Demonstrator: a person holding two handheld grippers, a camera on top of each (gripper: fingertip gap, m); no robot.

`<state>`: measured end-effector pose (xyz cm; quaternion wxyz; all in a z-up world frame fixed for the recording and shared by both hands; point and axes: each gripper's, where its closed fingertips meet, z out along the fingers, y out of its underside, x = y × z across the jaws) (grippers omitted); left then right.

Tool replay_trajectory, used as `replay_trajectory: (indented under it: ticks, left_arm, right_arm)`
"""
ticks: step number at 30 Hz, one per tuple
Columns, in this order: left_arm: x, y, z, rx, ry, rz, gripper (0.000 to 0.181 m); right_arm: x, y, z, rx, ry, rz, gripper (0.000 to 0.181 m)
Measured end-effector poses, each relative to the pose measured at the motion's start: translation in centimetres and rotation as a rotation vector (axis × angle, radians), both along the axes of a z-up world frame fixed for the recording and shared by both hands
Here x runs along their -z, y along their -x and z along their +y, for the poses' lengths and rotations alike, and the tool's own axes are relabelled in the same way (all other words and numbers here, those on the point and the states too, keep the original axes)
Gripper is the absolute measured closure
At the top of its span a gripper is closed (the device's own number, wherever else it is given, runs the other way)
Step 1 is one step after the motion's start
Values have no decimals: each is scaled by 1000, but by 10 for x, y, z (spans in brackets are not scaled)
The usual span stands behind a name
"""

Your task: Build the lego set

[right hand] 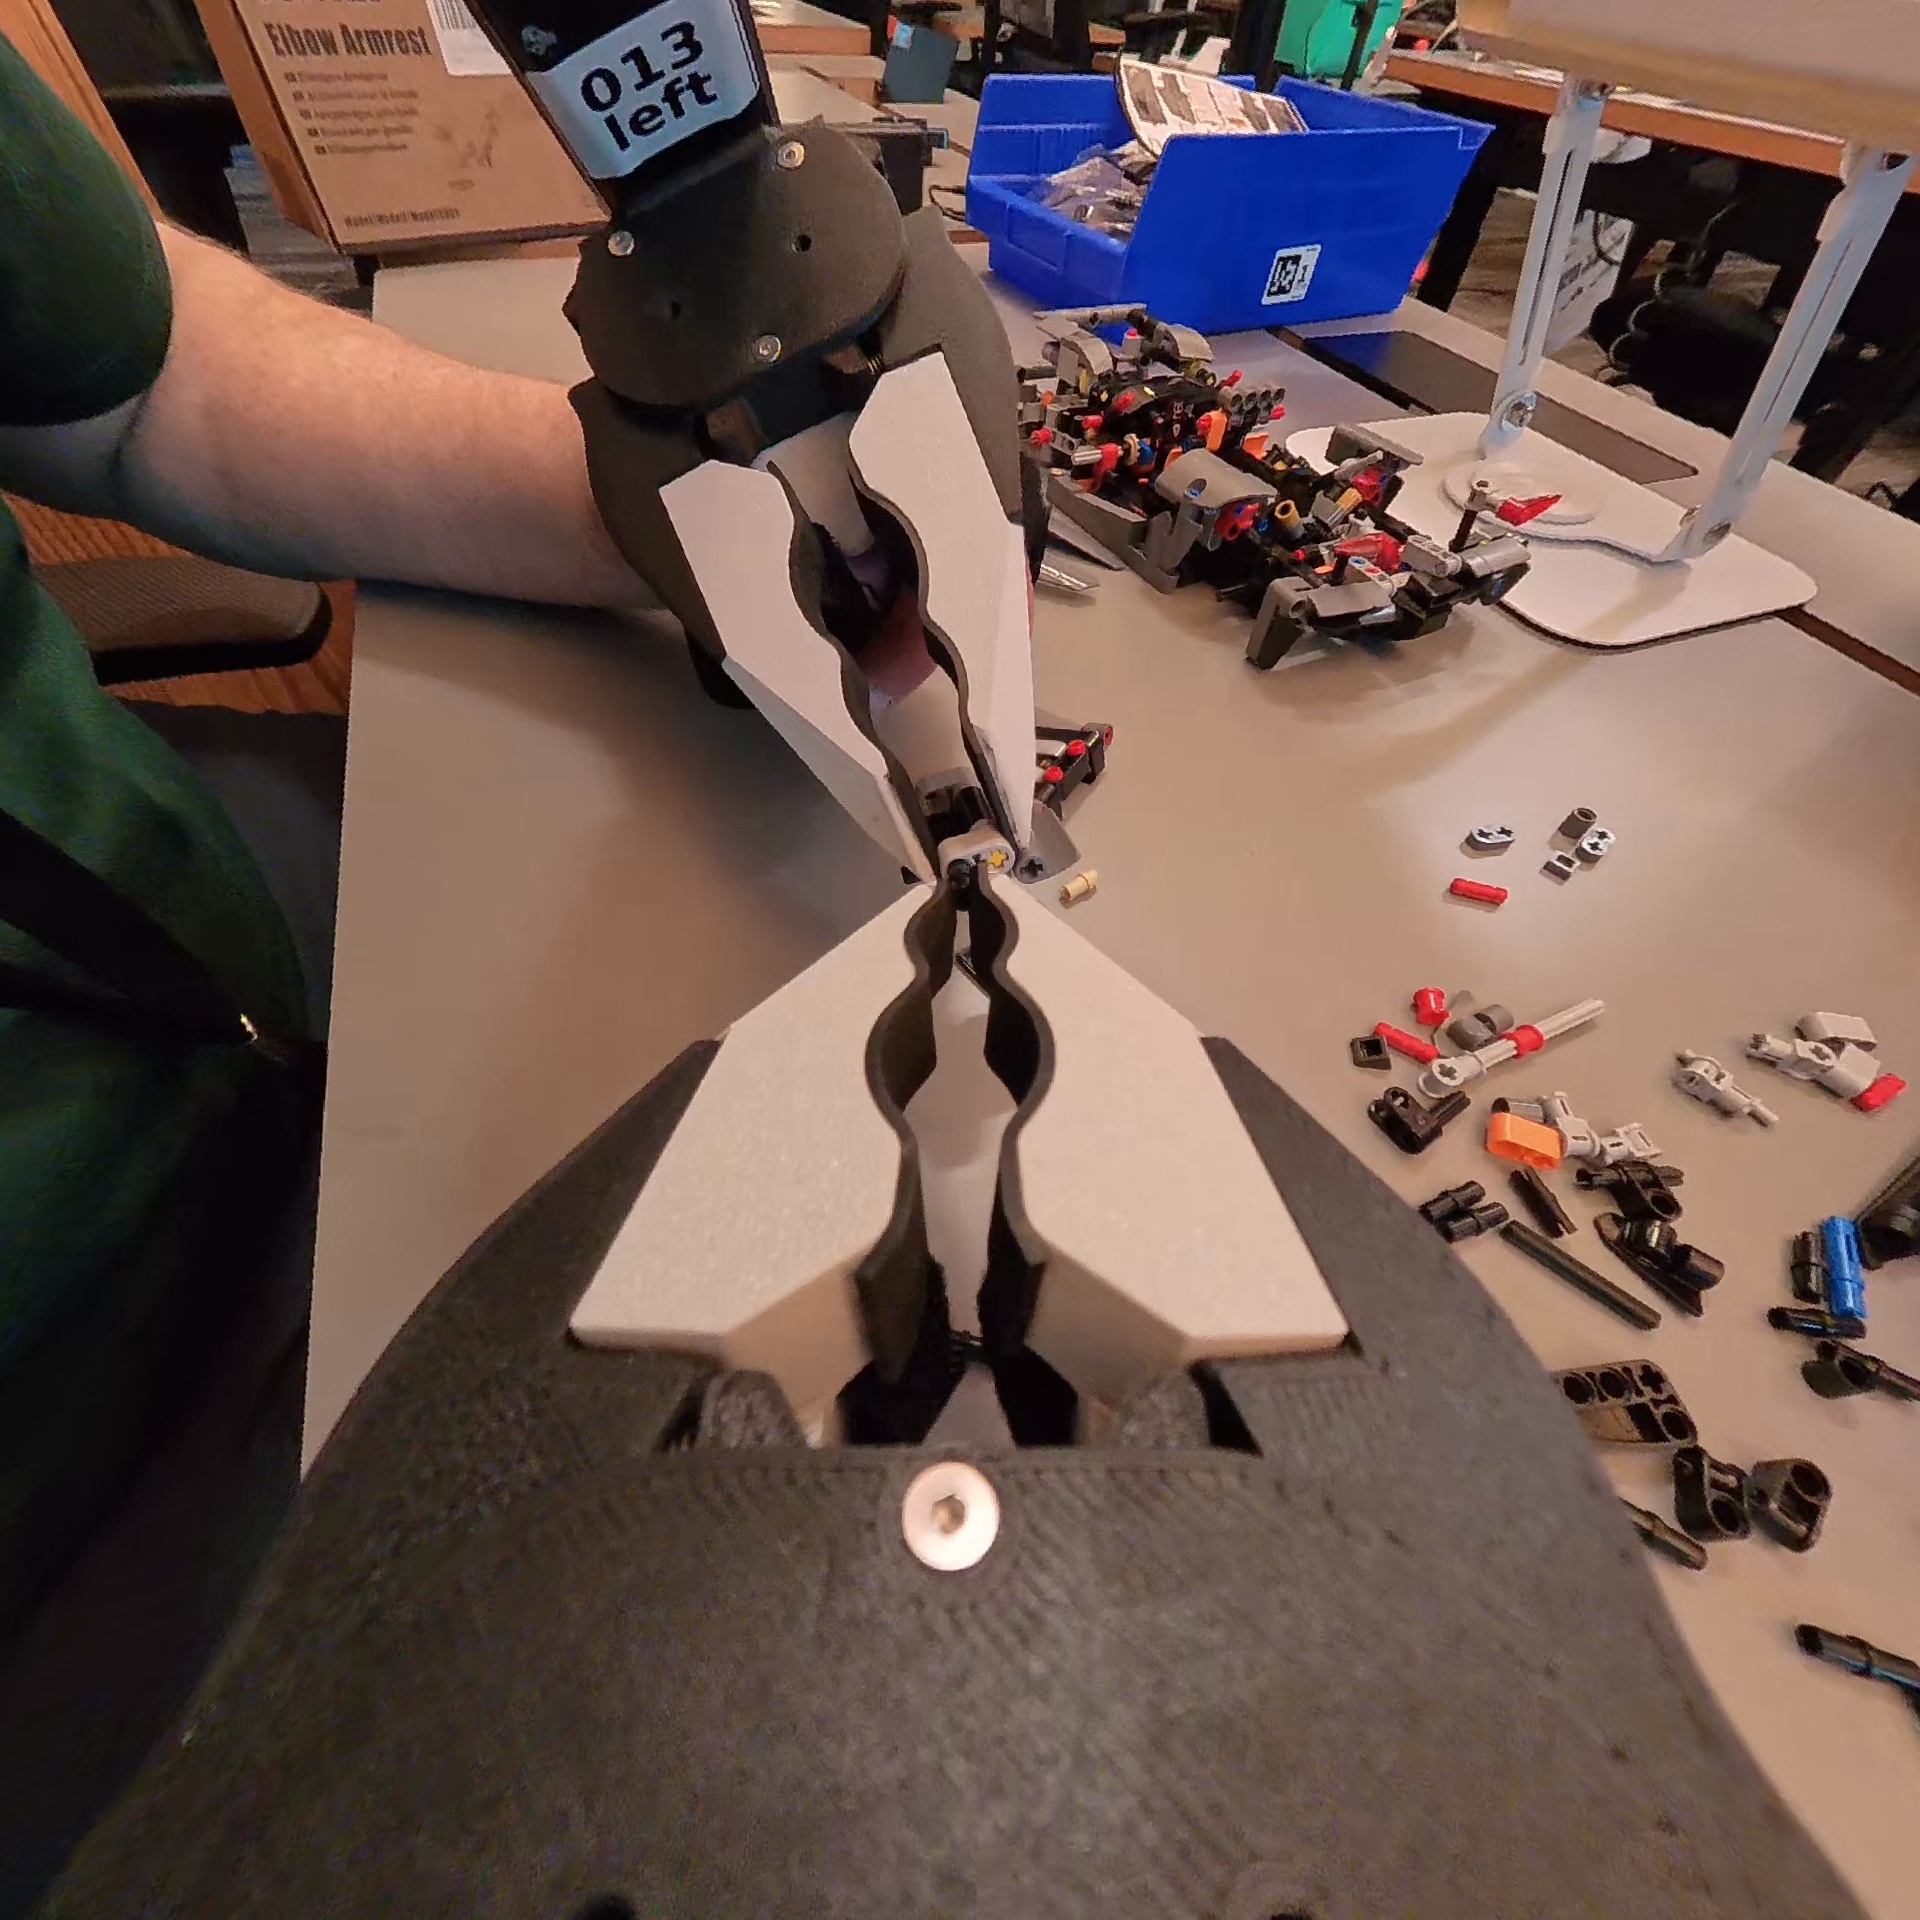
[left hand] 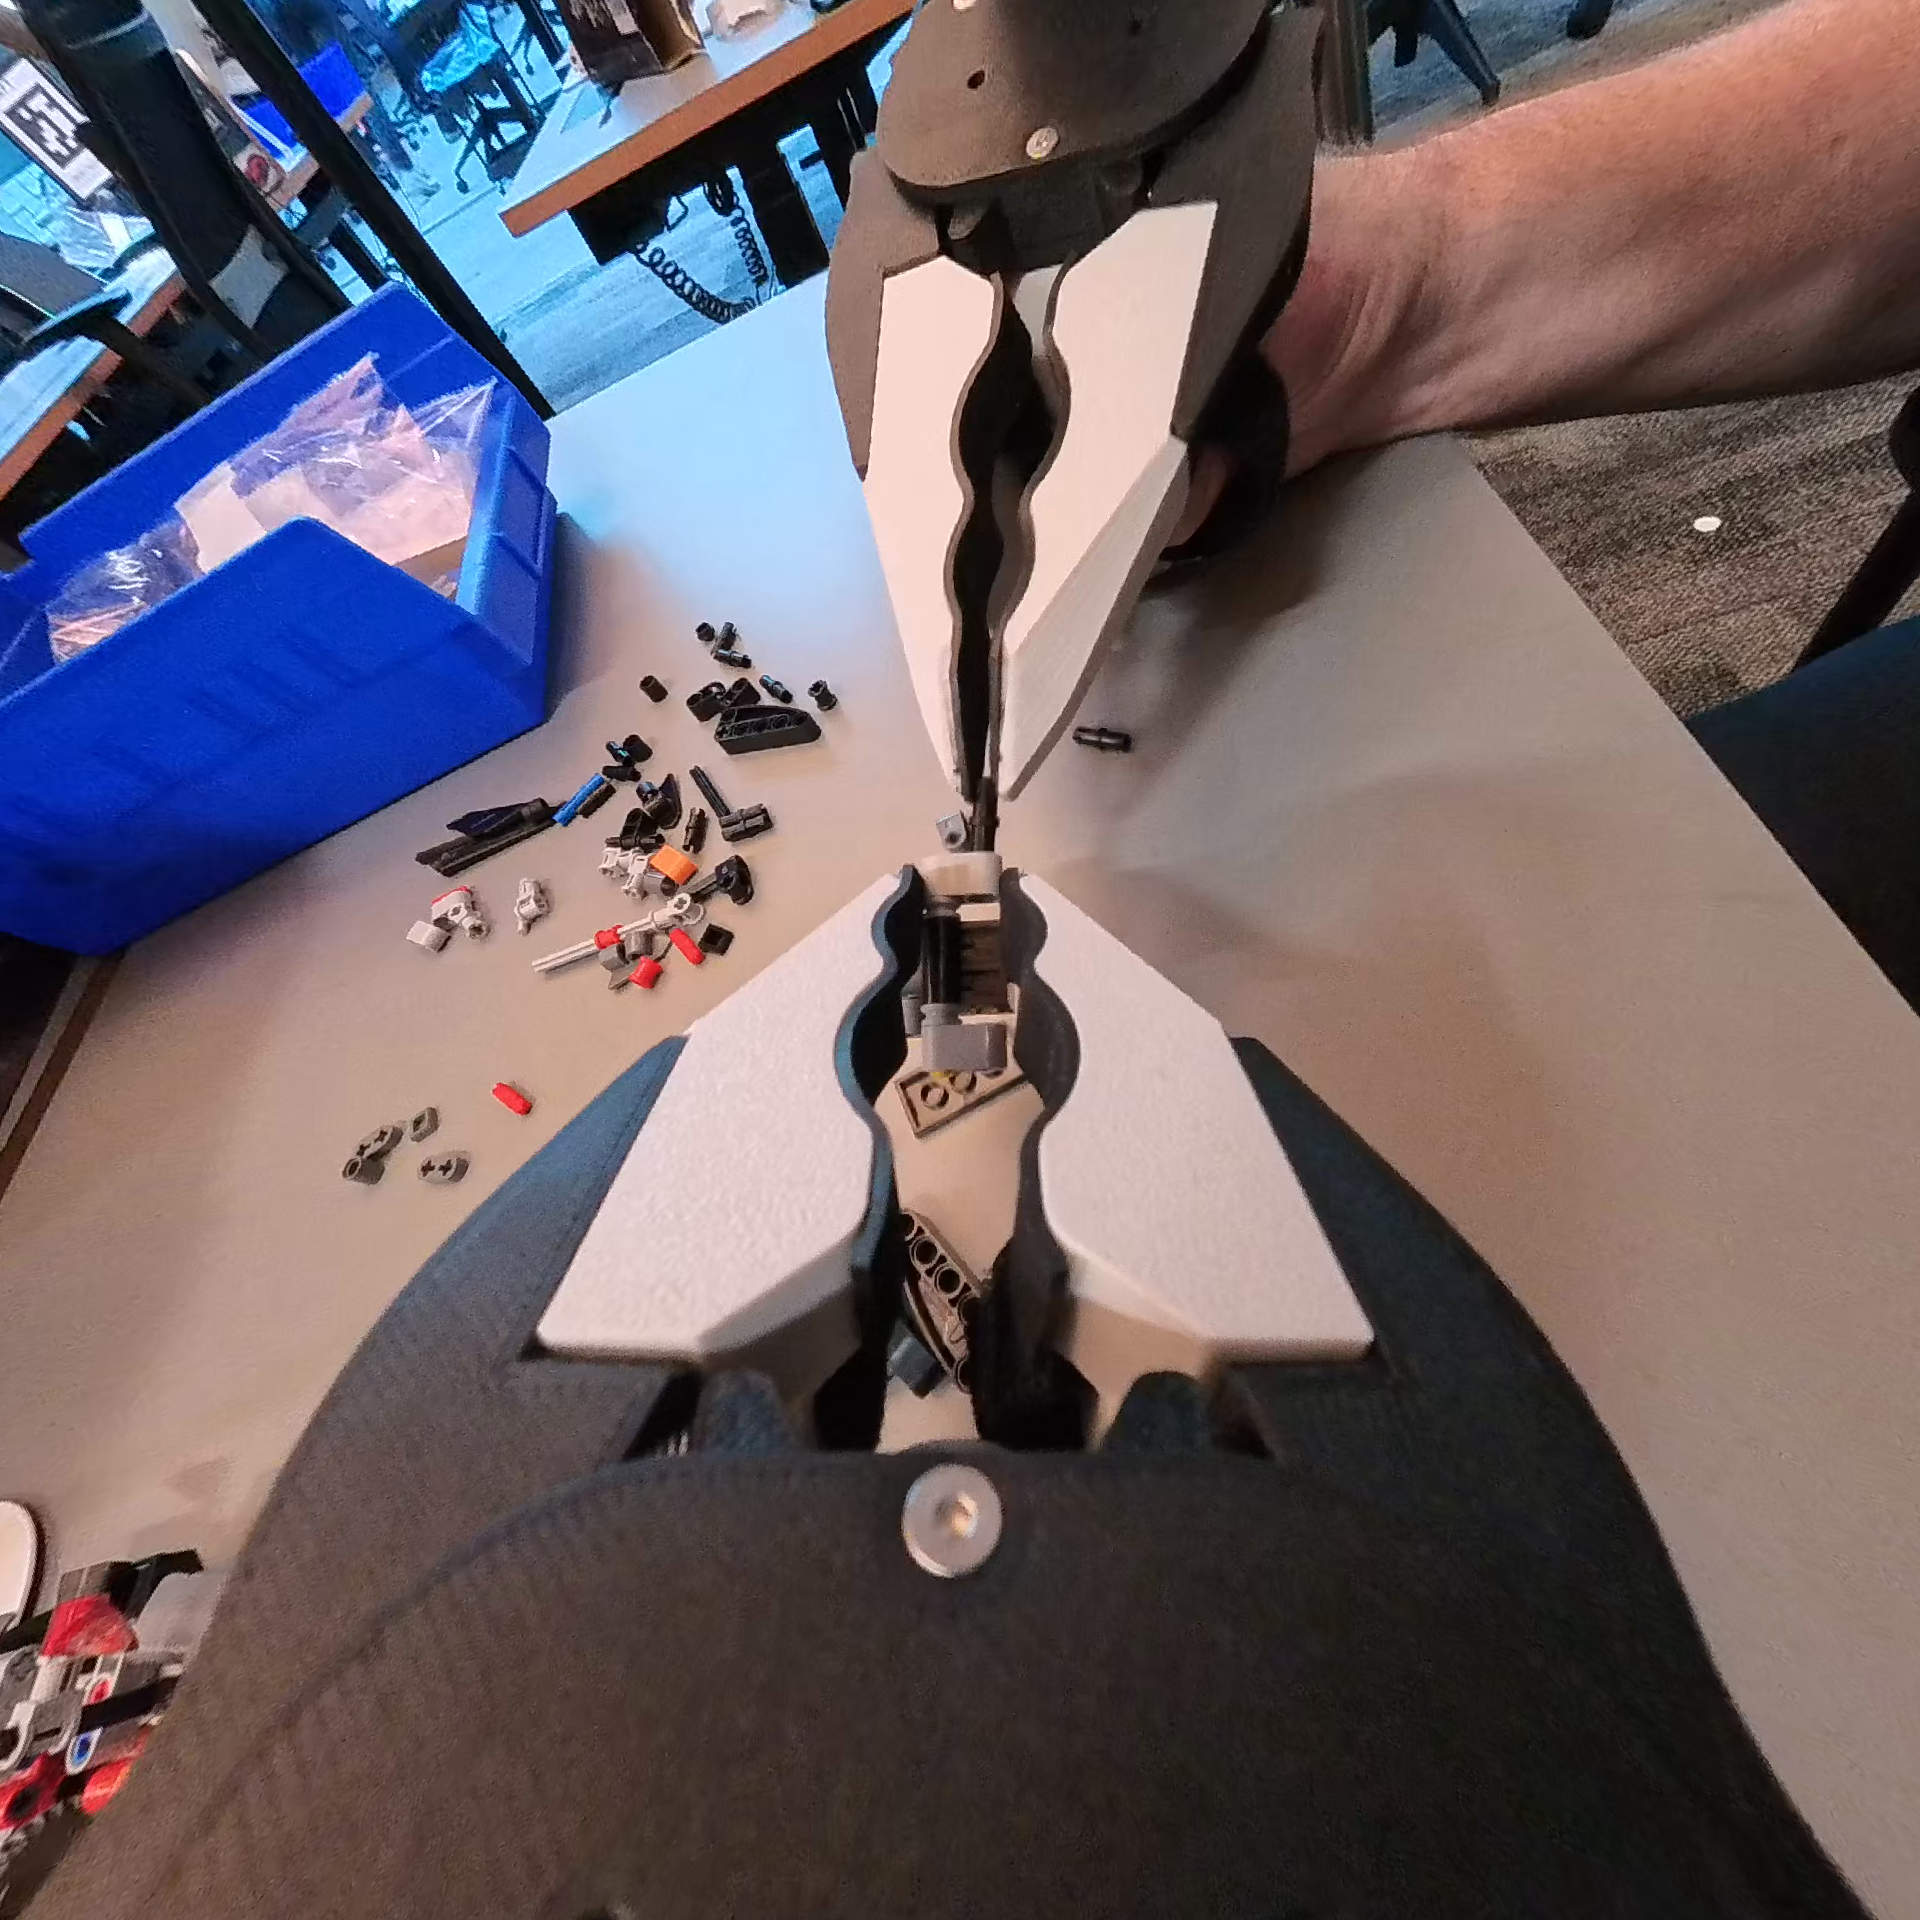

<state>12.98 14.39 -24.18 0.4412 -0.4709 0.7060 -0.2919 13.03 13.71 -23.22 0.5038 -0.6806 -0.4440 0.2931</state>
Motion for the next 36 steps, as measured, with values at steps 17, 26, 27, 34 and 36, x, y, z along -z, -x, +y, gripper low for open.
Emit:
replay_trajectory:
  ticks: [17, 26, 27, 34, 36]
  left_arm:
    - [-11, -1, -6, 29, 88, -71, 169]
    - [-23, -1, -12, 57, 137, -125, 169]
    - [-23, -1, -13, 61, 143, -129, 169]
    - [-27, 0, -15, 77, 171, -149, 169]
    - [-30, 0, -17, 91, 187, -164, 169]
  right_arm:
    - [-12, -2, -5, -49, 14, 89, 181]
    - [-24, -2, -11, -86, 10, 164, 181]
    - [-25, -2, -11, -88, 7, 169, 181]
    - [-29, -1, -13, -97, -16, 181, 181]
    - [-30, 0, -15, -101, -26, 184, 181]
